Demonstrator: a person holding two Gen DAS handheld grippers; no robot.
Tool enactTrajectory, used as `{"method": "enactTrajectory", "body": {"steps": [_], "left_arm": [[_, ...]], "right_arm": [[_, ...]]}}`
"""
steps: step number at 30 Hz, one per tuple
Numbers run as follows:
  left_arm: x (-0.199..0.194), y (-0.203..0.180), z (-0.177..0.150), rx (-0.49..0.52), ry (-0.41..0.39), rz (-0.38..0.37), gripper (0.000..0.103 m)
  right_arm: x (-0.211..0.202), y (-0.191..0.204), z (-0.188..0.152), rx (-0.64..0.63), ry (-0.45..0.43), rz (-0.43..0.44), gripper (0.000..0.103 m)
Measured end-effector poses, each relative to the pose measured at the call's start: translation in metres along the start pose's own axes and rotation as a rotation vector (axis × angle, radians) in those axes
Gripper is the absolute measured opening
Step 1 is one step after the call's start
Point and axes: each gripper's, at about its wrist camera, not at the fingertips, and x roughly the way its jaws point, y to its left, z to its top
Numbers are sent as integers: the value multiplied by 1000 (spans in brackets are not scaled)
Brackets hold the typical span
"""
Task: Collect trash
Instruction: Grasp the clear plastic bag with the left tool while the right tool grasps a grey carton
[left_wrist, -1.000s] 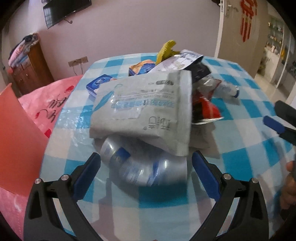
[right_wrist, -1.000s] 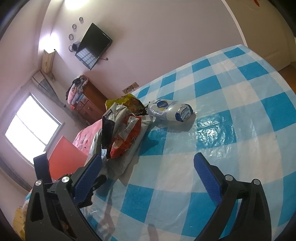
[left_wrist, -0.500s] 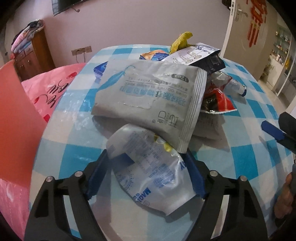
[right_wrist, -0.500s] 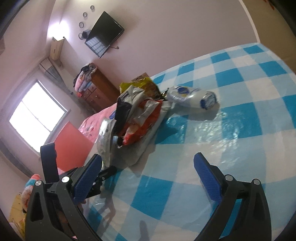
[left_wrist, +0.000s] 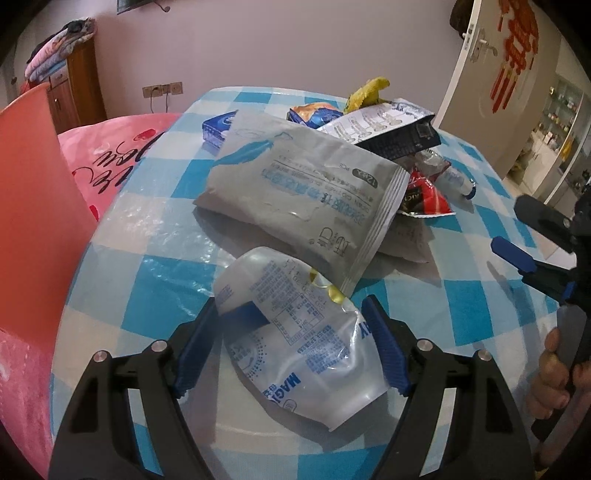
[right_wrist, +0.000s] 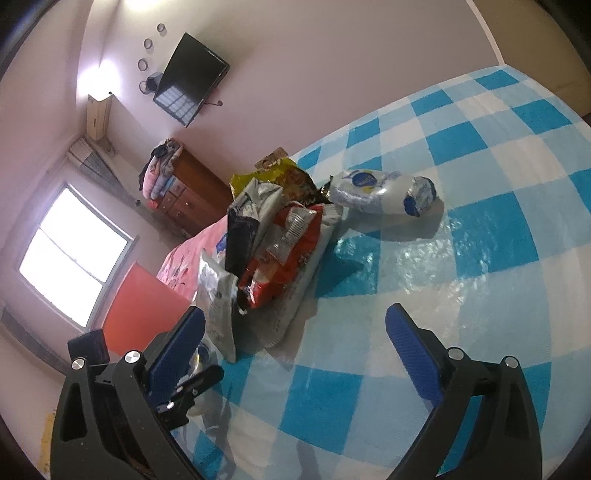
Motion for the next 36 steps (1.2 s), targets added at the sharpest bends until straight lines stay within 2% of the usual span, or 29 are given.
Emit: {"method": "enactTrajectory", "body": {"steps": [3,5,10,14,19,22,28,29,32,36], "left_arm": [[-5,7,0,-16,-12,-24,78],[-7,10,0,-17,-16,-34,78],[-12,17,2,-25,-35,-49,78],[-16,22,3,-30,-46,-58,78],[-25,23,1,-14,-66,-67,78],[-26,26,0,-17,-70,-71,78],[-25,30,0,-23,-63,-82,78],[-25,30,0,-23,-62,-83,78],[-24,30,1,-23,-60,-86,78],[-21,31,1,-27,-56,-88,78]], "right_arm": [[3,12,9,-18,-4,3,84],[7,19,17,-24,0,8,83],[26,29,45,13,18,89,79],[46,31,62,34,38,105,77],[68,30,76,70,55,83,68],[76,31,78,73,69,80,62],[90,37,77,40,88,51,58],[91,37,77,41,88,50,56],[92,37,76,29,88,32,37],[87,34,71,38,85,37,35]]}}
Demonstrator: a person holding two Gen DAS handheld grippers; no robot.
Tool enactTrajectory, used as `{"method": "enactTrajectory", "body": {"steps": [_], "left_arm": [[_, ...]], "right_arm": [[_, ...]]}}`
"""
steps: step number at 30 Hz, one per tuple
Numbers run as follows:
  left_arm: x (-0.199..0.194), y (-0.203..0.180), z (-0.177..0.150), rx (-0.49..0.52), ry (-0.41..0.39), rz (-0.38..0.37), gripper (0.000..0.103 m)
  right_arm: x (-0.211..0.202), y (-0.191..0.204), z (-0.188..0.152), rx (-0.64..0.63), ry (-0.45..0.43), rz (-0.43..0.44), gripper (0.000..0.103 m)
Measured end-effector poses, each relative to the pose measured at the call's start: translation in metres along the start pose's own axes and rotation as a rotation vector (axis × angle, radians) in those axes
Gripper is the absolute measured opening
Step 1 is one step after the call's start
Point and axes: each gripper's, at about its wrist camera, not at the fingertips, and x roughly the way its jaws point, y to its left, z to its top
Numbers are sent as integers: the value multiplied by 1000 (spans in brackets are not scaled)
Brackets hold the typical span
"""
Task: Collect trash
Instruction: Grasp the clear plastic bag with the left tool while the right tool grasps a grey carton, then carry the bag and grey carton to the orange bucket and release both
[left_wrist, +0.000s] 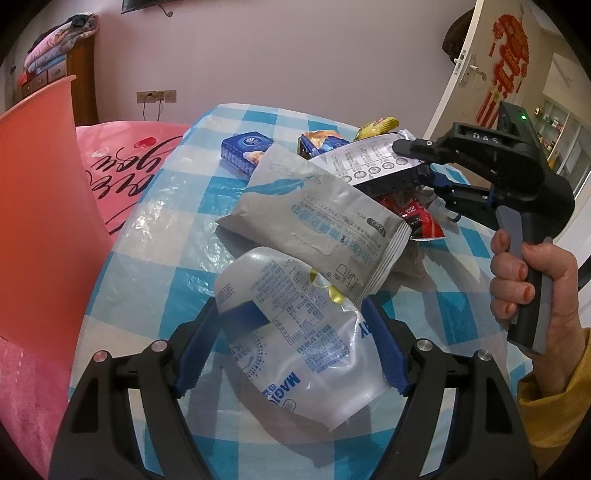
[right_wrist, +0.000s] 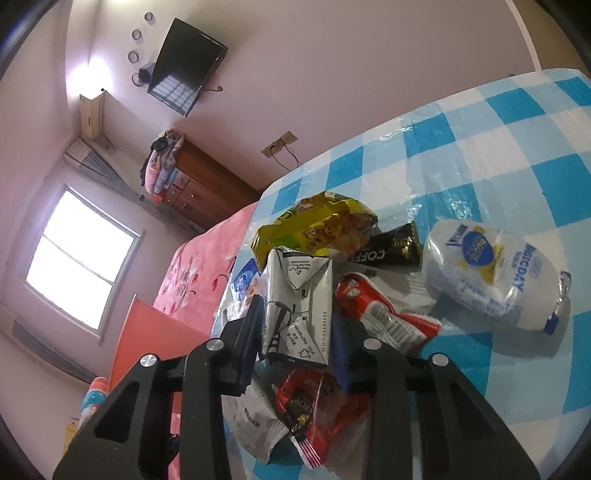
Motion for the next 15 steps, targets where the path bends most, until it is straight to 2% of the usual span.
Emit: {"method": "enactTrajectory", "body": {"steps": [8,15], "left_arm": [[-3,0,-1,-2,-9,-11,78],[-15,0,0,3,-39,-28,78]], "right_arm": [[-28,11,-19,-27,-71,-1,33],[-69,29,-31,-87,-181,-17,32]]}}
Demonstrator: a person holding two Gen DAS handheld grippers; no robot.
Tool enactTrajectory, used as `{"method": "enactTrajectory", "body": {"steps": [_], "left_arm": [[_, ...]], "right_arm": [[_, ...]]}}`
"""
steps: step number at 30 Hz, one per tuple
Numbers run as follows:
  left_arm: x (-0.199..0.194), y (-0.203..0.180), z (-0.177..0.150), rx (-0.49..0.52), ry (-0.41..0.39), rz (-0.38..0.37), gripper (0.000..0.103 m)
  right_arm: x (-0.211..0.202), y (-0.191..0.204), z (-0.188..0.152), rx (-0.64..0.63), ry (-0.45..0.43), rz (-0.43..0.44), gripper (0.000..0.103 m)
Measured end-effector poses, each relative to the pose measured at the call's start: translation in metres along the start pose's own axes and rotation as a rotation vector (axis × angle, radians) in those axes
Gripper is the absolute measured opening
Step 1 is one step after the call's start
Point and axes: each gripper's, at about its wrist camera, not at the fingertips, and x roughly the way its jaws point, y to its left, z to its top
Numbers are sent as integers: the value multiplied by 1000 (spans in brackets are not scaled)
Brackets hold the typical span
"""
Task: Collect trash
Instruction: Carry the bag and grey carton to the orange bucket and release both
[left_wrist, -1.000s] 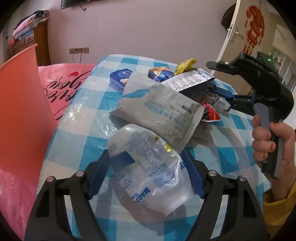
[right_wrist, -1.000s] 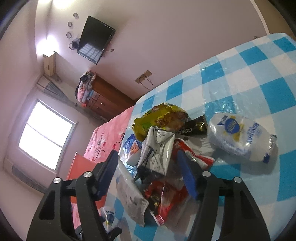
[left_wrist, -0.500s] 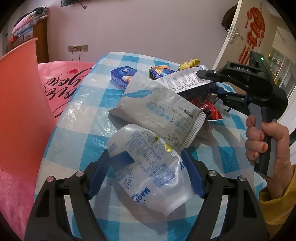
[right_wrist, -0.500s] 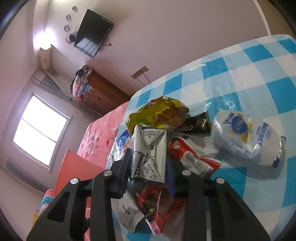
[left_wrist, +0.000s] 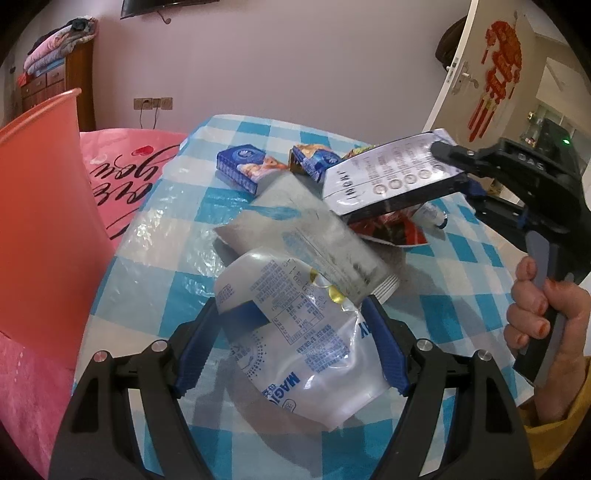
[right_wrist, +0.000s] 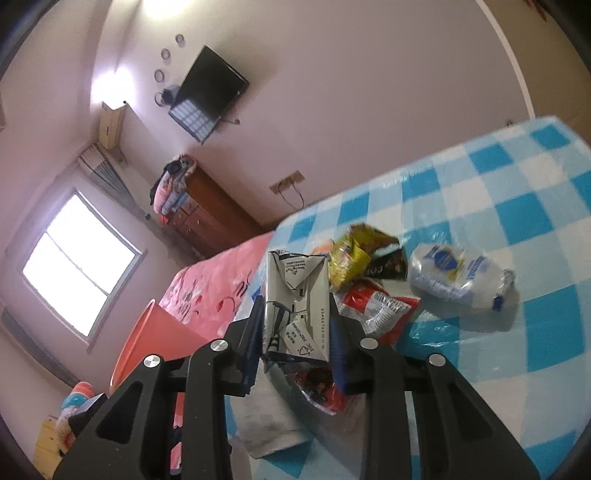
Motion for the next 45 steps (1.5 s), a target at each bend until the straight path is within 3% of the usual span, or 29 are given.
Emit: {"method": "enactTrajectory", "body": {"steps": [15,24,36,45], "left_arm": [[-38,-1,15,9,-88,-21,78],[-64,6,36,13,-161,-13,78],[-122,45,71,-7,-292,90,78],[-148,115,78,-104,-335,237,78]], "right_arm": [[-62,32,11,-30,-125,-33,32],[-77,65,20,-68,-155,14,32],[-45,158,32,-196,-109,153,32],[15,242,22,-296,-10,269,32]]}}
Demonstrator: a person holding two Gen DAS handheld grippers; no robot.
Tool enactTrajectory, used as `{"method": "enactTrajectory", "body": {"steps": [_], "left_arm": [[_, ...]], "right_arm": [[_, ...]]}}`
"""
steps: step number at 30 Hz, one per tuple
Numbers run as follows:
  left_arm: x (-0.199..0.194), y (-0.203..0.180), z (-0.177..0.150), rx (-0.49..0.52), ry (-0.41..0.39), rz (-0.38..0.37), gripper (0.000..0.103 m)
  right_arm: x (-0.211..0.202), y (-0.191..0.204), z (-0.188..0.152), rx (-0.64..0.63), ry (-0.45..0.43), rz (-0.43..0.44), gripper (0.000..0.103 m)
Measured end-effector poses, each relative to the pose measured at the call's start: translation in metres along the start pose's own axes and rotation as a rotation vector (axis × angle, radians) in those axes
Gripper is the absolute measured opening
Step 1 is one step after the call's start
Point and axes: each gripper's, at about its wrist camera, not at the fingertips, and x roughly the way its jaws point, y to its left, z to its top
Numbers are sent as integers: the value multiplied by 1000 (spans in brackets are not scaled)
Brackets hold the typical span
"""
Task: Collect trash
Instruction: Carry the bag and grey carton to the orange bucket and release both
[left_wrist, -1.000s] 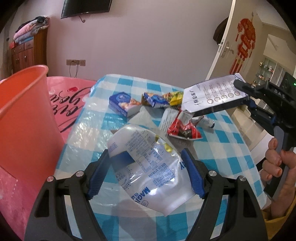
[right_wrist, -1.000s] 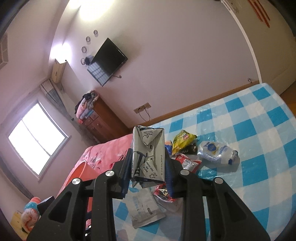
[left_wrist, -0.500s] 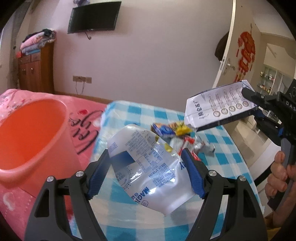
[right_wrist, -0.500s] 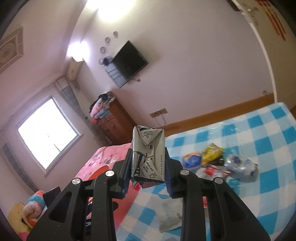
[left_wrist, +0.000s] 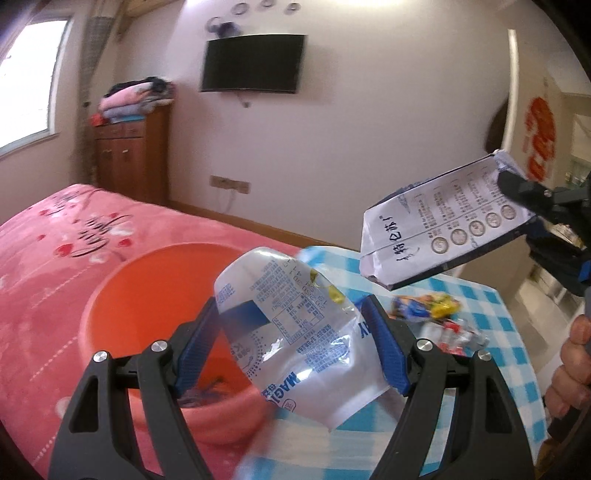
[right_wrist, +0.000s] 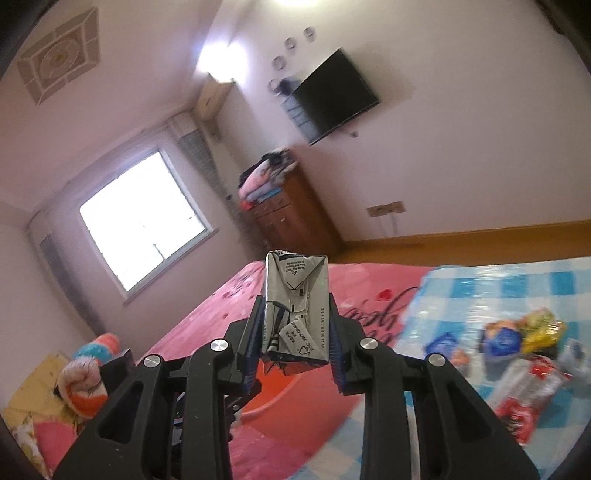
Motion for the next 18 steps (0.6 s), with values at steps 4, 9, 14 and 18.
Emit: {"method": "enactTrajectory", "body": {"steps": [4,9,14,18], "left_arm": [[7,31,0,-40,12,58,78],[20,60,-1,-84,35,131,78],[31,79,-8,-113,67,148,79],[32,80,-12,-104,56,162,91]], "right_arm": [[39,19,-4,-25,60,30,32],[79,31,-16,-36,115,34,32],[108,34,-29,-51,167,14,33],[124,28,-47,-40,225,15,48]]}}
